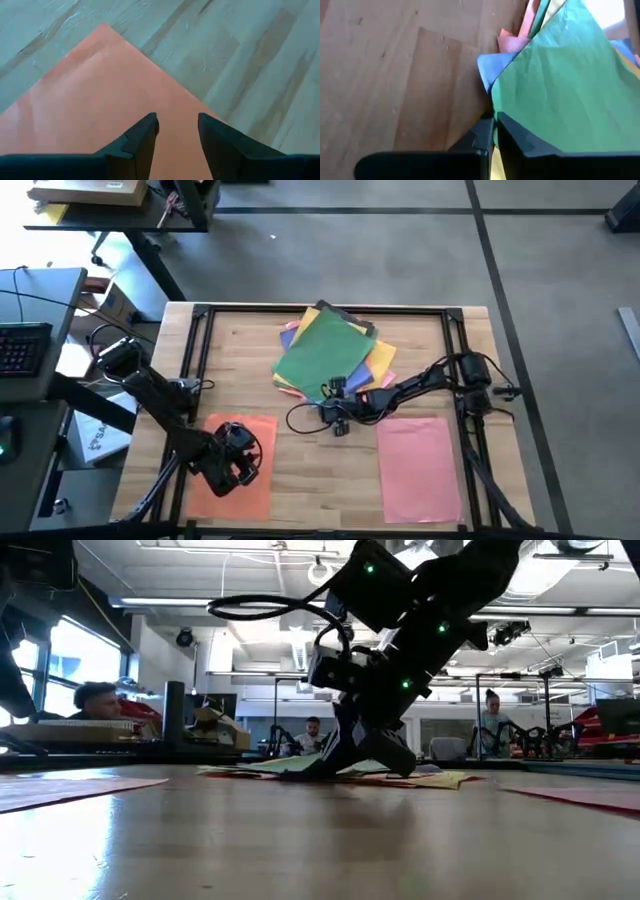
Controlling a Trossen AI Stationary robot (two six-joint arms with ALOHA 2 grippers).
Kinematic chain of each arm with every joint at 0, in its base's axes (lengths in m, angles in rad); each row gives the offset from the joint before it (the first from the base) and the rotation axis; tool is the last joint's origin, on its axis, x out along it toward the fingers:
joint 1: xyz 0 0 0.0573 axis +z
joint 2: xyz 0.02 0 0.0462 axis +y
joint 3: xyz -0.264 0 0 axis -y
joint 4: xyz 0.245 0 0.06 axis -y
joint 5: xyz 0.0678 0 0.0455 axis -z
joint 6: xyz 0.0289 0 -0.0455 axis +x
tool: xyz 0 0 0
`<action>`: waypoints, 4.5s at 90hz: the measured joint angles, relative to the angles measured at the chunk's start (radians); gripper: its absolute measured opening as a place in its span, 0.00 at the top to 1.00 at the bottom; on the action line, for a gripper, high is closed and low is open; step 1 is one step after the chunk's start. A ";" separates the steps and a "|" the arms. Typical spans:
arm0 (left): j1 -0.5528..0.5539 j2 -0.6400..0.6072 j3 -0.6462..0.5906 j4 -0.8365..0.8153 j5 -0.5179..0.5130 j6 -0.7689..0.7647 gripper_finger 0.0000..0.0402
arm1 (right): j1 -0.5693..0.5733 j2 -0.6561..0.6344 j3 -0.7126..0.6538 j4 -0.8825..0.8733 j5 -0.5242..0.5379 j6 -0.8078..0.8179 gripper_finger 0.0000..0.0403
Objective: Organize paper
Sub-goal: Move the green paper to the lower middle of the table, then move the yellow paper to the upper right of the table
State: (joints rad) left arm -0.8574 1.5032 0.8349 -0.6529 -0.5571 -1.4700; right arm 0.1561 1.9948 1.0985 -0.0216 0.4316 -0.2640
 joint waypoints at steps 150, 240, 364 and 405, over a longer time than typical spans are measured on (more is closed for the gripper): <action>0.042 -0.001 0.000 0.211 -0.091 0.225 0.67 | 0.497 -0.218 0.000 -0.234 -0.030 0.888 0.57; 0.042 -0.001 0.000 0.249 -0.095 0.252 0.67 | 0.304 0.025 0.002 -0.015 -0.176 0.885 0.60; 0.038 0.000 0.000 0.344 -0.158 0.259 0.67 | -0.023 -0.102 -0.001 -0.244 -0.065 -0.114 0.70; 0.036 0.000 0.000 0.360 -0.158 0.263 0.67 | -0.072 -0.070 0.000 -0.221 -0.072 -0.241 0.74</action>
State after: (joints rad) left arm -0.8211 1.5036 0.8353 -0.2933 -0.7149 -1.2072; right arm 0.0839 1.9246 1.0985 -0.2431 0.3601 -0.5054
